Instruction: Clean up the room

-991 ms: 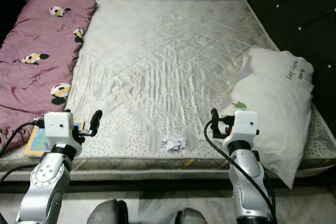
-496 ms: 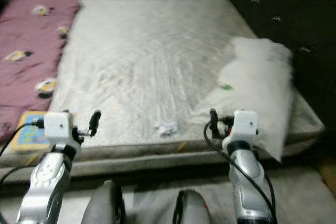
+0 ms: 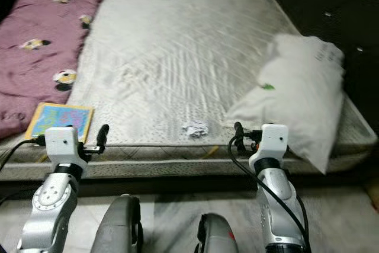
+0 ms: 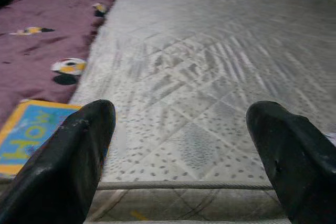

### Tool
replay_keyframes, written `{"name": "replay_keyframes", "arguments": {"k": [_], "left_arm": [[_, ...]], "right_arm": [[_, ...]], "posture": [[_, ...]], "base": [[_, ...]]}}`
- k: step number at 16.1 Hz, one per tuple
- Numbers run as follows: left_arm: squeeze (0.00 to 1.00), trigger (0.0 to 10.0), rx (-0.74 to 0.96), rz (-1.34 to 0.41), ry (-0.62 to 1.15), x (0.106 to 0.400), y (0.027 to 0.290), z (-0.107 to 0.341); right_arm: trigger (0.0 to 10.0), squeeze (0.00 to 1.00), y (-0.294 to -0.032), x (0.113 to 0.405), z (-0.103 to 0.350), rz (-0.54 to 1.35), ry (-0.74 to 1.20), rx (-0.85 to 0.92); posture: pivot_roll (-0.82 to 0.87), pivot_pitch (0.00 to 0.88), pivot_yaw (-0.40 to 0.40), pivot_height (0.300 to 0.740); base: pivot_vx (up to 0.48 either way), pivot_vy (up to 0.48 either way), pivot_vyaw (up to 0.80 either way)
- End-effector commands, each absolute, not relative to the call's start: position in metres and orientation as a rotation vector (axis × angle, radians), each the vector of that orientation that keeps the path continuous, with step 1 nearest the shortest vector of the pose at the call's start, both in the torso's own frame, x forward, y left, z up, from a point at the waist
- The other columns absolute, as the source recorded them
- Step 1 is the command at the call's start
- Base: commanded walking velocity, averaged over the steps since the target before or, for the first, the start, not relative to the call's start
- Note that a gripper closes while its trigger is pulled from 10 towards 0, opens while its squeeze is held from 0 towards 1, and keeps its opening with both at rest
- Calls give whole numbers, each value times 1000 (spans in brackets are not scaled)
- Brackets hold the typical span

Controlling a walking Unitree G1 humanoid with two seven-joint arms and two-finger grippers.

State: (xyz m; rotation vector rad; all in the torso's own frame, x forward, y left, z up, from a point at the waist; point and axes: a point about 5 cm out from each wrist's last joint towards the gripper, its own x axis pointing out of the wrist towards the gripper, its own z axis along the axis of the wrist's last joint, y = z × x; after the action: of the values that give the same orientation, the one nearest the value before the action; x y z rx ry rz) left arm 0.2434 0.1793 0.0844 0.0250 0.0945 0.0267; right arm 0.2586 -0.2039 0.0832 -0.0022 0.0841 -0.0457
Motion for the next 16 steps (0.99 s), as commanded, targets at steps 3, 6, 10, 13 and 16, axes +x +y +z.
{"name": "replay_keyframes", "arguments": {"k": [3,6,10,13,16], "left_arm": [[0,10000,9,-3,78,245,177,88],[0,10000,7,-17,71,245,176,89],[0,10000,1,-25,70,245,175,89],[0,10000,-4,-23,71,245,174,89],[0,10000,-6,-22,75,245,174,89]], "right_arm": [[10000,0,-203,260,86,-33,82,-7],[10000,0,-203,261,86,-27,81,-8],[10000,0,-202,261,86,-20,80,-11],[10000,0,-202,261,86,-15,81,-13],[10000,0,-201,262,86,-11,84,-16]], "posture": [[18,90,-36,658],[18,90,-36,658],[17,86,-38,658],[18,88,-40,658],[17,93,-40,658]], "base": [[0,0,0],[318,0,0],[390,0,0],[385,0,0],[374,0,0]]}}
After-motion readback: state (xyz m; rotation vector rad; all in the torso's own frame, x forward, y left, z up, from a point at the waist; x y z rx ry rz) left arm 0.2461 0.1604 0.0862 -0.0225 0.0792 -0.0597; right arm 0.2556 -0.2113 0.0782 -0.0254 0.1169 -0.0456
